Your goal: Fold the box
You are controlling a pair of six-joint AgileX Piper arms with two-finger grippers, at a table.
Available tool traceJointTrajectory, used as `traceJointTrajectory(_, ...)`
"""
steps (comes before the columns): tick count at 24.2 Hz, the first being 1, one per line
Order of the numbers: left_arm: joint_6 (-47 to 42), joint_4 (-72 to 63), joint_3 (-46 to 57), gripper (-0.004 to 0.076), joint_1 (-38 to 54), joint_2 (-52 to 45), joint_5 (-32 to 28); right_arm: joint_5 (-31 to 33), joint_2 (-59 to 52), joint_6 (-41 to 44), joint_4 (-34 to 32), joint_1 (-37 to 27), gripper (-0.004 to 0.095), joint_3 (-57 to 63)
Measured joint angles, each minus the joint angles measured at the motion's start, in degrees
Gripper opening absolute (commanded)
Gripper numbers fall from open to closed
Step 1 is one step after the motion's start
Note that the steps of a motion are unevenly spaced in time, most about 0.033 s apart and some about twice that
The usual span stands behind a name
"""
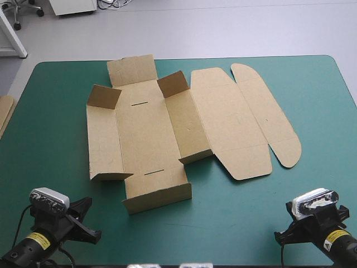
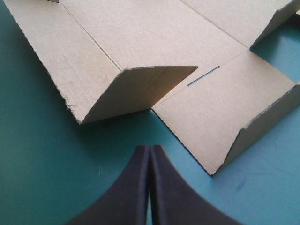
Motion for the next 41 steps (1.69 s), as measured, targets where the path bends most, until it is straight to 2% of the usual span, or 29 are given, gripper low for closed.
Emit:
traceJointTrajectory(3, -0.06, 0.08, 0.00, 0.0003, 0.00, 0.00, 0.06, 0.05, 0.00, 0.05, 0.00, 0.00, -0.0018, -0.05)
traceJointTrajectory(5, -1.34, 0.55, -0.21, 0.0046, 0.00, 0.00, 0.30, 0.32, 0.00, 0.66, -0.26, 0.00, -0.0017, -0.37)
traceJointTrajectory(8, -4.88, 2.82, -2.09, 0.0200, 0.00, 0.78, 1.72, 0.66, 0.85, 2.14, -1.56, 0.00, 0.0014, -2.20)
traceJointTrajectory(11, -7.70, 6.51, -4.52, 0.0361, 0.00, 2.41, 2.55, 0.66, 3.17, 2.75, -3.51, 0.00, 0.0080, -5.22)
traceJointTrajectory(12, -8.67, 8.02, -5.40, 0.0393, 0.00, 3.20, 2.62, 0.60, 4.41, 2.83, -4.35, 0.00, 0.0111, -6.36)
traceJointTrajectory(15, -14.88, 15.04, -9.56, 0.0405, 0.00, 7.63, 2.62, 0.43, 10.63, 3.36, -7.65, 0.00, 0.0295, -10.63)
traceJointTrajectory(17, -17.48, 18.49, -13.43, 0.0405, 0.00, 11.90, 2.62, -0.35, 15.49, 4.95, -9.81, 0.00, 0.0344, -13.70)
traceJointTrajectory(23, -19.88, 21.91, -24.81, 0.0404, 0.33, 30.29, 2.31, -3.04, 30.56, 10.02, -16.28, 0.00, 0.0351, -25.16)
traceJointTrajectory(26, -20.42, 22.71, -27.83, 0.0404, 5.47, 37.39, 1.91, -2.93, 36.50, 10.26, -17.05, 0.00, 0.0351, -30.64)
traceJointTrajectory(28, -17.20, 19.56, -28.02, 0.0404, 12.52, 40.55, 1.94, -2.88, 40.11, 9.34, -16.13, 0.00, 0.0352, -33.47)
traceJointTrajectory(32, -5.29, 3.56, -27.96, 0.0405, 25.70, 44.74, 2.21, -2.80, 44.69, 4.22, -9.01, 0.00, 0.0351, -37.35)
traceJointTrajectory(36, 7.46, -13.00, -26.81, 0.0405, 34.26, 48.02, 3.26, -2.80, 47.55, -0.91, -2.58, 0.00, 0.0352, -39.16)
traceJointTrajectory(41, 22.05, -30.44, -21.77, 0.0405, 41.01, 52.59, 5.72, -2.57, 48.60, -2.95, -0.97, -0.70, 0.0354, -39.63)
